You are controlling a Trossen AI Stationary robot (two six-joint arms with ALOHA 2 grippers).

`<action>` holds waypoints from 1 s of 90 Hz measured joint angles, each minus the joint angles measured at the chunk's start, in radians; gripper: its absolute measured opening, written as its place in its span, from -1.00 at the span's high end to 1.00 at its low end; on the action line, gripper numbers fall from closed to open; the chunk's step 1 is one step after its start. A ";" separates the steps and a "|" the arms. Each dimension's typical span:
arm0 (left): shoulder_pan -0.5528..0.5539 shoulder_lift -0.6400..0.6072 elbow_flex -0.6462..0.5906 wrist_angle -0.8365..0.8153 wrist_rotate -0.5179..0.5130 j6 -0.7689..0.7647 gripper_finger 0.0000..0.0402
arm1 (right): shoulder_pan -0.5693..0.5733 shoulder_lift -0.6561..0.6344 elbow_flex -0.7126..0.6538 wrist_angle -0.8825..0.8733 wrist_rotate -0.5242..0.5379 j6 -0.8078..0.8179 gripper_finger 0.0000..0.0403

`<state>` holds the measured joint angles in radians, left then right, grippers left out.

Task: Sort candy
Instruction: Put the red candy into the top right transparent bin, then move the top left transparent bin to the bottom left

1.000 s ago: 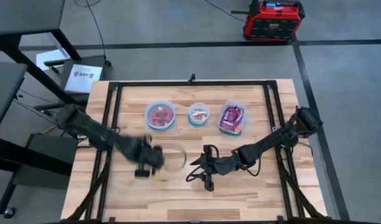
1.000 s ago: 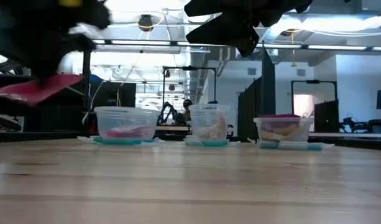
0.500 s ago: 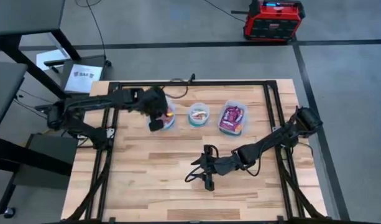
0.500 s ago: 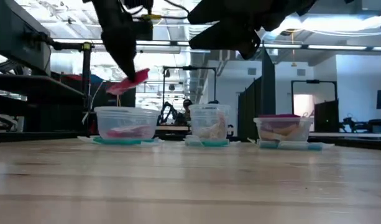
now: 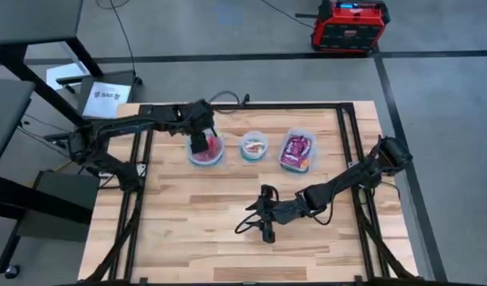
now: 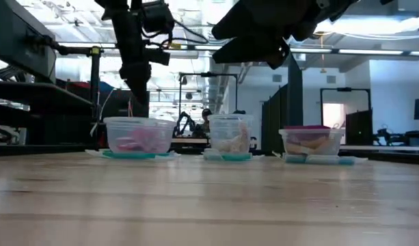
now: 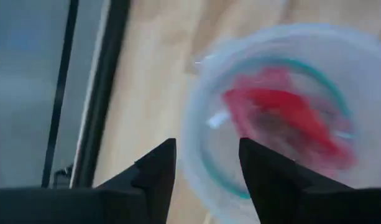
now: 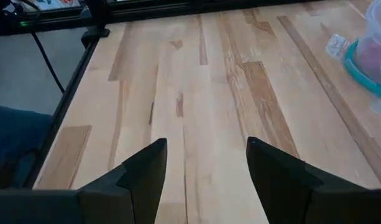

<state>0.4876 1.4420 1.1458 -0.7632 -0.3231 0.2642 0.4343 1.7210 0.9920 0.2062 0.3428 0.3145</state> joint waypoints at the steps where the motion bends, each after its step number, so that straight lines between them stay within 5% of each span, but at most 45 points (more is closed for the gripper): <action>1: 0.009 0.000 0.000 -0.003 0.006 0.000 0.19 | 0.000 0.000 0.000 0.000 0.000 0.000 -0.02; 14: 0.113 0.000 -0.009 -0.014 0.167 -0.005 0.19 | 0.000 0.000 0.000 -0.009 0.000 0.000 -0.02; 38: 0.212 0.000 -0.016 -0.004 0.299 0.041 0.18 | -0.005 0.000 0.000 -0.012 0.000 0.000 -0.02; 90: 0.234 0.000 -0.197 0.148 0.311 0.051 0.18 | -0.004 0.000 0.000 -0.012 0.000 0.010 -0.02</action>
<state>0.7212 1.4422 0.9490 -0.6153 -0.0120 0.3153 0.4301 1.7207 0.9920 0.1944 0.3428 0.3248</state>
